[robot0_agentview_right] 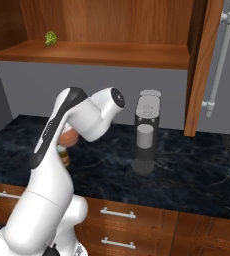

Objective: Pick the cinnamon and honey bottle from the cabinet and place them next to the mug.

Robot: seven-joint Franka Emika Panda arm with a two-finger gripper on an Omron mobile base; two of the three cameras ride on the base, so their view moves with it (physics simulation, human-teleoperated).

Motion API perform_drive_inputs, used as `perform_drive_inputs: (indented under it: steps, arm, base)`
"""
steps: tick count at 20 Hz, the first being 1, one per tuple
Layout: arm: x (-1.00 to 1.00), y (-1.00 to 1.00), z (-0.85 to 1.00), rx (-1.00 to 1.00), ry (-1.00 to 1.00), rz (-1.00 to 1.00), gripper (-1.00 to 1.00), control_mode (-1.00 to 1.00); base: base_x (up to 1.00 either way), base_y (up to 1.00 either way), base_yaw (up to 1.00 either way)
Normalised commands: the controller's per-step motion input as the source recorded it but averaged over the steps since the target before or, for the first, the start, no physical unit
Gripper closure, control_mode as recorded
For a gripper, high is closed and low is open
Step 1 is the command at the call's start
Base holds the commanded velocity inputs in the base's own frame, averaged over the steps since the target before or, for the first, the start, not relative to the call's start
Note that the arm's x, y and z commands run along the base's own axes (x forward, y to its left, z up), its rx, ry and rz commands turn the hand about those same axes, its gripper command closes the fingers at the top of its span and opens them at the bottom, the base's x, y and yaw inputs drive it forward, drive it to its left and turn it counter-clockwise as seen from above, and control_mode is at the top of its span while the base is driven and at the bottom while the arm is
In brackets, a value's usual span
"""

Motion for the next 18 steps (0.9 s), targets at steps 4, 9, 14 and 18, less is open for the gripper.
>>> perform_drive_inputs:
  steps: [4, 9, 14, 18]
  arm:
    - [0.0, 0.0, -0.33, -0.03, 0.0, 0.03, 1.0, -1.0]
    - [0.0, 0.0, -0.45, 0.0, 0.0, 0.0, 1.0, -1.0]
    - [0.0, 0.0, -0.6, 0.0, 0.0, 0.0, 1.0, -1.0]
    - [0.0, 0.0, -0.63, 0.0, 0.0, 0.0, 1.0, -1.0]
  base:
    - [0.0, 0.0, 0.0]
    - [0.0, 0.0, 0.0]
    - [0.0, 0.0, 0.0]
    - [0.0, 0.0, 0.0]
